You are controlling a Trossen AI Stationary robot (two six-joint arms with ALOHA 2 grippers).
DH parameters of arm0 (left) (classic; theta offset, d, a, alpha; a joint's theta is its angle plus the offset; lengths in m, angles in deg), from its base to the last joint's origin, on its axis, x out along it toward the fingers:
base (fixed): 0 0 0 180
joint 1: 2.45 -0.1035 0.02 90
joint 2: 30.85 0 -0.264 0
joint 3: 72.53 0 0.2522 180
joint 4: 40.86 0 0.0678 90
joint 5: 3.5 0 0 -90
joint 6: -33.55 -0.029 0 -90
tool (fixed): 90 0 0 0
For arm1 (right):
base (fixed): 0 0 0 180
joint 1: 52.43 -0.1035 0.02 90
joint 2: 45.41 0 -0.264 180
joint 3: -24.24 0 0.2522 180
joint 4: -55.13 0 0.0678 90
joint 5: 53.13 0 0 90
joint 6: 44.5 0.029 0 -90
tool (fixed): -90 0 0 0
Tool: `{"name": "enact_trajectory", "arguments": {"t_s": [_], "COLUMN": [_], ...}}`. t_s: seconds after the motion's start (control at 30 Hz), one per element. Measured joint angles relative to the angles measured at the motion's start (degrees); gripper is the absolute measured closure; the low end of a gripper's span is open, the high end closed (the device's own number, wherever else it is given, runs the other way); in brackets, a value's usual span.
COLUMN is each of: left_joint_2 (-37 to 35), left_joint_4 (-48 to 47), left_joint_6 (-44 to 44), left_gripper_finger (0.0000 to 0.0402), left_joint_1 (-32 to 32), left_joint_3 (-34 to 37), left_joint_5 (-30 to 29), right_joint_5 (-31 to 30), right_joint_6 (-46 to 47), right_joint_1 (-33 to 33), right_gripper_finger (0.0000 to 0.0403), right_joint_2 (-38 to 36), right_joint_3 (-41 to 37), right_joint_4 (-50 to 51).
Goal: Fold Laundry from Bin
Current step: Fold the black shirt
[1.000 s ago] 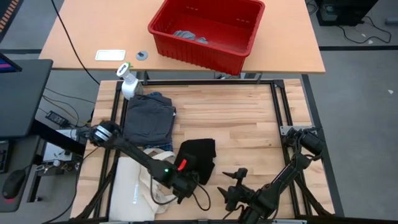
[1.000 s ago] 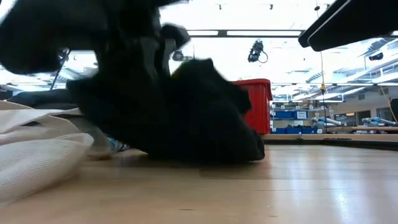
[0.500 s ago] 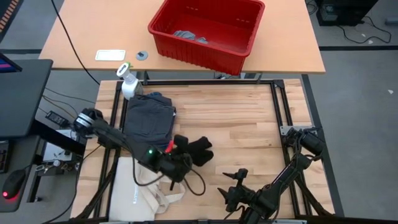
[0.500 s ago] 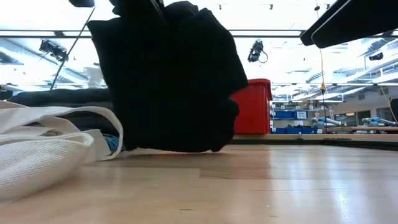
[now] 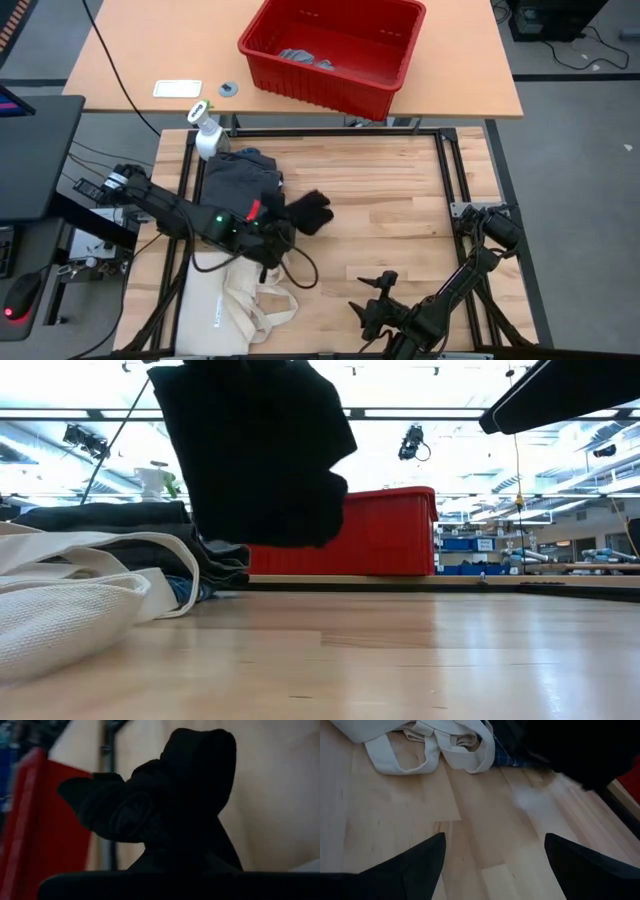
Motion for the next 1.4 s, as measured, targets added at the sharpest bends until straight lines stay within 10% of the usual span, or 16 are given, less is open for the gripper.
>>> {"name": "enact_trajectory", "arguments": {"t_s": [0.63, 1.0, 1.4], "left_joint_2": [-5.4, -5.6, -5.7], "left_joint_4": [-41.0, -28.9, -22.1], "left_joint_6": [26.7, 23.3, 23.0], "left_gripper_finger": [0.0385, 0.036, 0.0245], "left_joint_1": [-2.7, -1.9, 5.2], "left_joint_3": [4.0, 27.4, 30.3], "left_joint_5": [-23.8, -6.7, 5.4], "right_joint_5": [0.0, 0.0, 1.0], "right_joint_6": [1.9, -0.5, -0.3], "right_joint_1": [0.7, 0.7, 1.5], "right_gripper_finger": [0.0056, 0.0056, 0.0056], "right_joint_2": [0.0, 0.0, 0.0], "right_joint_3": [0.0, 0.0, 0.0], "right_joint_4": [-2.5, -3.6, -3.9]}}
